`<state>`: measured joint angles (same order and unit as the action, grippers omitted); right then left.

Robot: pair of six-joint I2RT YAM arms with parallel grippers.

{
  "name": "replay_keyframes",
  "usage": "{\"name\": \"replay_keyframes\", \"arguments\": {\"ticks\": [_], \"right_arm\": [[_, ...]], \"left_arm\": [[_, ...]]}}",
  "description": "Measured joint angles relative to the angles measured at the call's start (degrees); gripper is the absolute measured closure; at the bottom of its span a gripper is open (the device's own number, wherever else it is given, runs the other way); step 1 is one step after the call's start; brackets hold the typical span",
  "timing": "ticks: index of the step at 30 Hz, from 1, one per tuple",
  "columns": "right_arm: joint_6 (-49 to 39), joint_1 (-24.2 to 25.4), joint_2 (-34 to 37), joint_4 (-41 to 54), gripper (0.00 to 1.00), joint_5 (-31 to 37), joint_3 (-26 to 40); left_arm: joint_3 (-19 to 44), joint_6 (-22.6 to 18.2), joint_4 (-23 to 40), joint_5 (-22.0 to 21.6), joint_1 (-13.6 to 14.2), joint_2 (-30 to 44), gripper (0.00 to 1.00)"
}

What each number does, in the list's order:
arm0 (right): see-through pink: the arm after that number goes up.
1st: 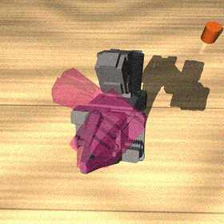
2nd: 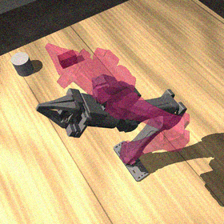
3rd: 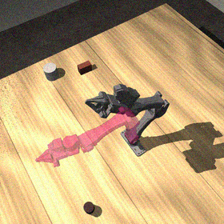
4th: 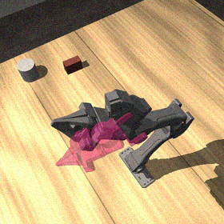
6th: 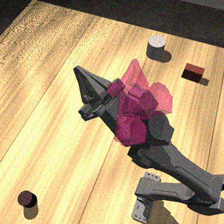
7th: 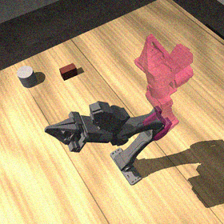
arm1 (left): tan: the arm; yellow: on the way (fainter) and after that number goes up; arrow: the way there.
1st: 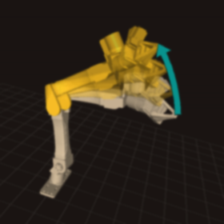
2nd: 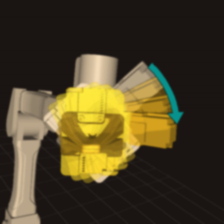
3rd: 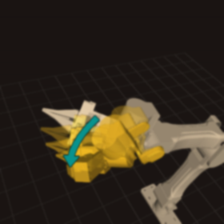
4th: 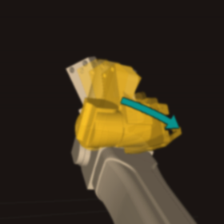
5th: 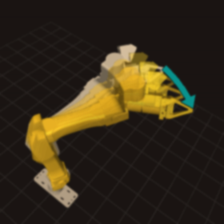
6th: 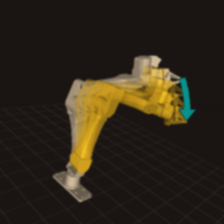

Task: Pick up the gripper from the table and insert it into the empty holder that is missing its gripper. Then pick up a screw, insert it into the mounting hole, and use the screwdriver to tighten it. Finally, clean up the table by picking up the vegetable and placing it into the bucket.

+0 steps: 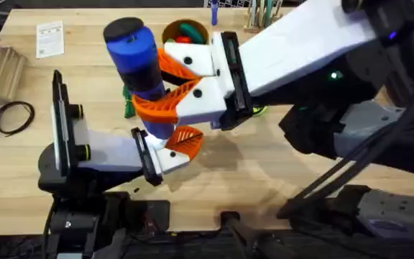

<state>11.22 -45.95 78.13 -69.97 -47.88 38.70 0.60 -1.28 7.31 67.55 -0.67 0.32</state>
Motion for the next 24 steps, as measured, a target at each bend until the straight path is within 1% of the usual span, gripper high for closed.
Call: {"name": "replay_keyframes", "arguments": {"ticks": [24], "right_arm": [[-1.4, 0.0, 0.0, 1.9, 0.979, 0.0, 0.0]], "left_arm": [[0.0, 0.0, 0.0, 0.0, 0.0, 0.0, 0.995]]}}
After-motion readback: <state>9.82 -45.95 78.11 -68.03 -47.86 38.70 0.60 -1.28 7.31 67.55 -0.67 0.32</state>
